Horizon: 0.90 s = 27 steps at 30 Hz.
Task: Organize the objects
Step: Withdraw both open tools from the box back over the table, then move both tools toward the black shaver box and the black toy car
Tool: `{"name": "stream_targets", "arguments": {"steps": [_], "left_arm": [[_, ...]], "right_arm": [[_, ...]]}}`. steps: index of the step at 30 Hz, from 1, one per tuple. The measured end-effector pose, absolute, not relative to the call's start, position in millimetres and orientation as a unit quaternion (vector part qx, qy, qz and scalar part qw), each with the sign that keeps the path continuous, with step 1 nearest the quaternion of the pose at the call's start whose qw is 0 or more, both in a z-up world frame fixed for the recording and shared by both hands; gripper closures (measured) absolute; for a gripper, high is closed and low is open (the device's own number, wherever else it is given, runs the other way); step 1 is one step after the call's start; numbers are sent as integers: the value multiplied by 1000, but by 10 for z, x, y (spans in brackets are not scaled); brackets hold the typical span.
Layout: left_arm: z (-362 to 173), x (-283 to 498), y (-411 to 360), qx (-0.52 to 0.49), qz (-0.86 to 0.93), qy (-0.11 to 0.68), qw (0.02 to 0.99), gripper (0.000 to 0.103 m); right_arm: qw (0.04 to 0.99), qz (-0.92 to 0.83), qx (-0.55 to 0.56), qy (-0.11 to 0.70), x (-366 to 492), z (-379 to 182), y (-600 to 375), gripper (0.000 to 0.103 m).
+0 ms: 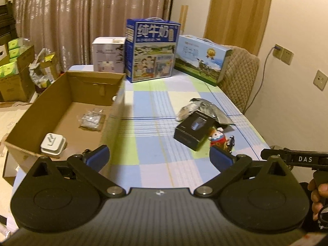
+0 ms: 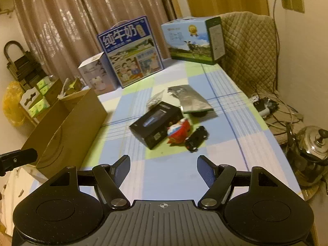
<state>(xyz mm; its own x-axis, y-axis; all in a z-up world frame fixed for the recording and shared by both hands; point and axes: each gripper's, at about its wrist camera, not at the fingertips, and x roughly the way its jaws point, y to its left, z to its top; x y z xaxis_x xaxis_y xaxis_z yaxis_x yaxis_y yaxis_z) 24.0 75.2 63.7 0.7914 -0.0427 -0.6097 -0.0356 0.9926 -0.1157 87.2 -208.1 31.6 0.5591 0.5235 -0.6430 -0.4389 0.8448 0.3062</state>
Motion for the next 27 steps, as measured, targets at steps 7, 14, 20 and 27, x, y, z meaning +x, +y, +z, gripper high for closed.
{"name": "stream_targets", "arguments": {"steps": [7,14,20,27], "left_arm": [[563,408,551,-49,-21,329,943,1],[469,560,441,-42,-32,340,939,1],[374,758,357,-31,-42,351,935,1],[232,1065,262,-15,-57,365,929,1]], "right_arm": [[886,258,69,379,951,280,-2209,34],[884,250,75,388,1059,196,-2240,34],[883,242,78,395,1201,113,-2270,34],[881,231,85,405,1472,-22,-2247,34]]}}
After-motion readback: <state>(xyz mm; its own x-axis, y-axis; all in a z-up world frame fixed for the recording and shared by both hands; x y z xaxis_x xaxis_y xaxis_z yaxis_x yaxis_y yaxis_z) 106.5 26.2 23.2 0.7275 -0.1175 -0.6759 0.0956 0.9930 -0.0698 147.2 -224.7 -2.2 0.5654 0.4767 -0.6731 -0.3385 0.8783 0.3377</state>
